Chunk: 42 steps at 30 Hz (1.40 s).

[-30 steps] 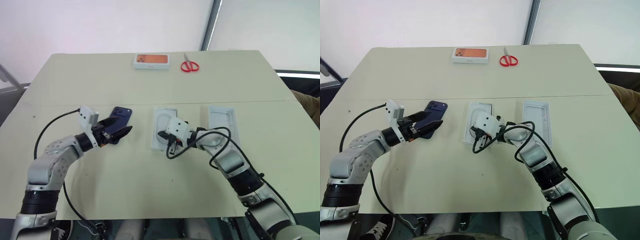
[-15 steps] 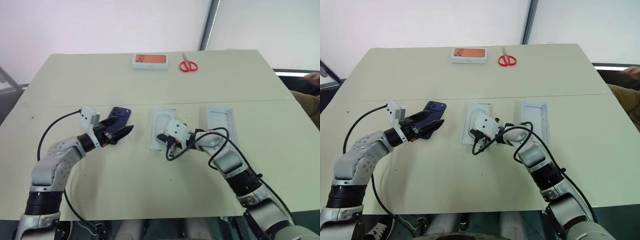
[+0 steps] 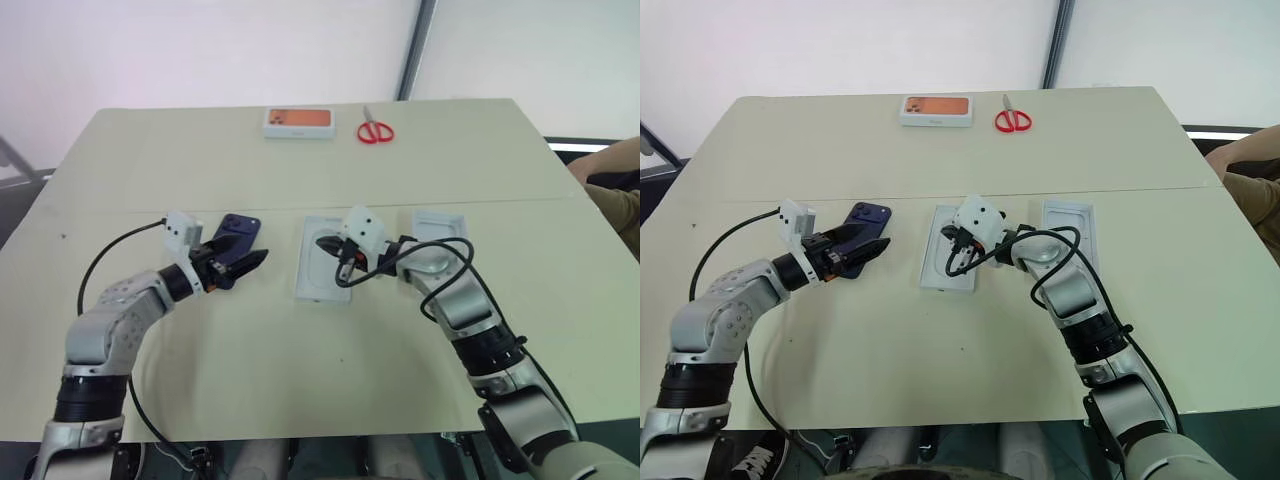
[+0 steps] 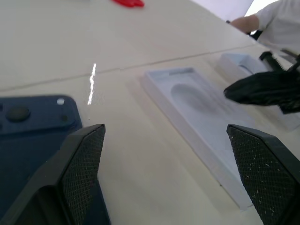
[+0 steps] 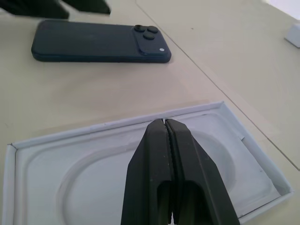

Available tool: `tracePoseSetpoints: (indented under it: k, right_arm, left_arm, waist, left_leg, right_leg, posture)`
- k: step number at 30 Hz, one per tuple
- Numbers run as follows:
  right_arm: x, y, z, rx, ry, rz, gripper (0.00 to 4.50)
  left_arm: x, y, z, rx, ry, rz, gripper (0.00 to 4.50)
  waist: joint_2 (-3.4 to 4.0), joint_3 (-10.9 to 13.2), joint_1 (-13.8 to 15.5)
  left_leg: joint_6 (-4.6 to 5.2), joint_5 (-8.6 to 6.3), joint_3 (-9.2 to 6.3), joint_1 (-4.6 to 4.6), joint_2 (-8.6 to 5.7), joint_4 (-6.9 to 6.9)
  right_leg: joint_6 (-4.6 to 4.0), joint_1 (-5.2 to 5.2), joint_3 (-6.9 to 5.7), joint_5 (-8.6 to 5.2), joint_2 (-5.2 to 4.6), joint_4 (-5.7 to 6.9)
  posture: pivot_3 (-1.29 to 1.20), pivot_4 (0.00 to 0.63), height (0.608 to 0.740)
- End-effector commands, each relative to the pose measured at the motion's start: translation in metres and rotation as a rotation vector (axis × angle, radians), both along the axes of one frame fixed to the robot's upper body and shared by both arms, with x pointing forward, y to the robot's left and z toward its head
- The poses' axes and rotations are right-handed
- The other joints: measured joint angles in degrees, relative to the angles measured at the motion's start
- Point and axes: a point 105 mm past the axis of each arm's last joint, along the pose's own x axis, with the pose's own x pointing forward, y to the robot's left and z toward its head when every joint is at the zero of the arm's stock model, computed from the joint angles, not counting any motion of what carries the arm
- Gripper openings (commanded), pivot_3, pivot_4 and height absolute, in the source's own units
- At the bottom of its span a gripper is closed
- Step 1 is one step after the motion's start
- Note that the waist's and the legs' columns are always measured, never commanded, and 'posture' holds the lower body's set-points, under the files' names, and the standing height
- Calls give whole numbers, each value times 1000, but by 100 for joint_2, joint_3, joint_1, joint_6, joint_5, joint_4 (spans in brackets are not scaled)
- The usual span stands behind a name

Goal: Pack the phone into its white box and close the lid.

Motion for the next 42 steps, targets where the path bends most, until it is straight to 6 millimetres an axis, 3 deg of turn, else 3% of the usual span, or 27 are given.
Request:
tracePoseSetpoints:
  k: [1, 8, 13, 18, 23, 29, 42]
  right_arm:
    - [-4, 21, 23, 52, -63, 58, 43]
    - [-7, 71, 23, 46, -94, 127, 43]
    - [0, 98, 12, -66, -128, 121, 43]
    - [3, 117, -7, -157, -24, 120, 43]
    - [0, 121, -26, -243, -11, 117, 43]
    - [-2, 121, -28, -268, -3, 115, 43]
    - [4, 115, -26, -280, -10, 92, 43]
  left_arm:
    - [8, 28, 18, -6, -10, 64, 4411]
    - [24, 73, 12, -8, 122, 137, 4411]
    - [32, 79, -2, -29, 234, 127, 4411]
    - [35, 79, -19, -63, 357, 101, 4411]
    - [21, 56, -41, -121, 554, -47, 4411]
    - [11, 54, -66, -20, 638, -91, 4411]
    - [0, 45, -83, 44, 722, -152, 4411]
  waist:
    - [0, 0, 1]
    - [0, 0, -2]
    - [-1, 0, 12]
    - [-2, -1, -12]
    - [1, -5, -22]
    - [7, -19, -21]
    - [40, -70, -2]
  left_leg:
    - [-1, 1, 0, -1, 1, 0]
    - [-11, 7, -2, -1, 1, 1]
    - [-30, 18, -3, -1, -3, 4]
    - [-40, 24, -4, -1, -2, 2]
    - [-41, 25, -3, 0, -7, 2]
    - [-41, 25, -4, 5, -7, 2]
    - [-13, 9, -2, 33, -9, -1]
  right_leg:
    - [0, -2, 1, 0, 1, 4]
    - [-1, -30, 0, -1, 4, 20]
    - [-1, -32, -1, -1, 3, 25]
    - [-1, -39, -4, -1, 5, 34]
    - [-1, -39, -4, -1, 3, 41]
    - [-1, -35, -5, -1, 2, 43]
    - [-1, -11, -4, -1, -1, 42]
  posture:
    - [0, 150, 740]
    - [0, 150, 740]
    - [0, 150, 740]
    - [0, 150, 740]
    - [0, 150, 740]
    - [0, 150, 740]
    - [0, 150, 740]
